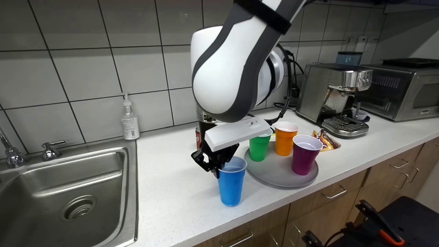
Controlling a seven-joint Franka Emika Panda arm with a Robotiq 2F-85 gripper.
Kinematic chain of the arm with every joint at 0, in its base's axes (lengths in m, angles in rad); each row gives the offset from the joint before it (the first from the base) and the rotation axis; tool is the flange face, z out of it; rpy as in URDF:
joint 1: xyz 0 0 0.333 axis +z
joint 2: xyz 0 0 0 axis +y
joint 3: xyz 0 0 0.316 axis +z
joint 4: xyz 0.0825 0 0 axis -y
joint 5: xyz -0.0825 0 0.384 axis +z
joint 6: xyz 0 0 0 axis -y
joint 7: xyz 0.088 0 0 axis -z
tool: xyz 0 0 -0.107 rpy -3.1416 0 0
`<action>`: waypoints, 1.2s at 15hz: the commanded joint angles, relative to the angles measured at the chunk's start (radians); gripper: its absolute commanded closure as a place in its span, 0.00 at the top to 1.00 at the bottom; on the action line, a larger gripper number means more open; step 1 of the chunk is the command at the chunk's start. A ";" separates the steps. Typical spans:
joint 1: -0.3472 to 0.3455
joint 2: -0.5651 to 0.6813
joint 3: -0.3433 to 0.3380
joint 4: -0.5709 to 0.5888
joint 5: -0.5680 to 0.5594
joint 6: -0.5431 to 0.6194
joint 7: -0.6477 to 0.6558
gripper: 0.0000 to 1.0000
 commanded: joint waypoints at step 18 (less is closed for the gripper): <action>-0.071 -0.124 -0.064 -0.011 0.017 -0.012 -0.120 0.01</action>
